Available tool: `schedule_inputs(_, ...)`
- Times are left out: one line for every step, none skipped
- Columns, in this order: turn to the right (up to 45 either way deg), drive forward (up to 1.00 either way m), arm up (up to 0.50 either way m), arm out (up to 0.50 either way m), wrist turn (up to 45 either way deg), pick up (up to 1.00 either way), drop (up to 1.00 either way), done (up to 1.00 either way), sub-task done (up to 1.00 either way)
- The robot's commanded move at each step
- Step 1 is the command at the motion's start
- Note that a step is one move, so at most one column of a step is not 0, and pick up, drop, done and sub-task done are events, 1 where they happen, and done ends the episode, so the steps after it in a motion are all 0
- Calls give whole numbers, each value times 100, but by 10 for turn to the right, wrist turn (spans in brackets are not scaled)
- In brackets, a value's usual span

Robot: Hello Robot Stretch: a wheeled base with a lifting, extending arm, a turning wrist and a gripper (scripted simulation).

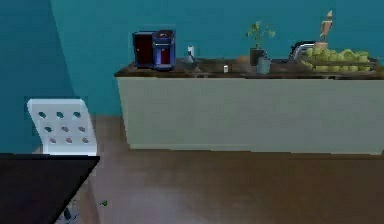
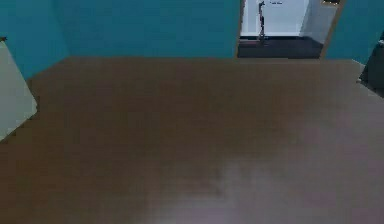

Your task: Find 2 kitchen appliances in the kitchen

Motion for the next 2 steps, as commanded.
schedule_inputs(0,100,0,0,0,0,0,0,0)
schedule_inputs(-60,0,0,0,0,0,0,0,0)
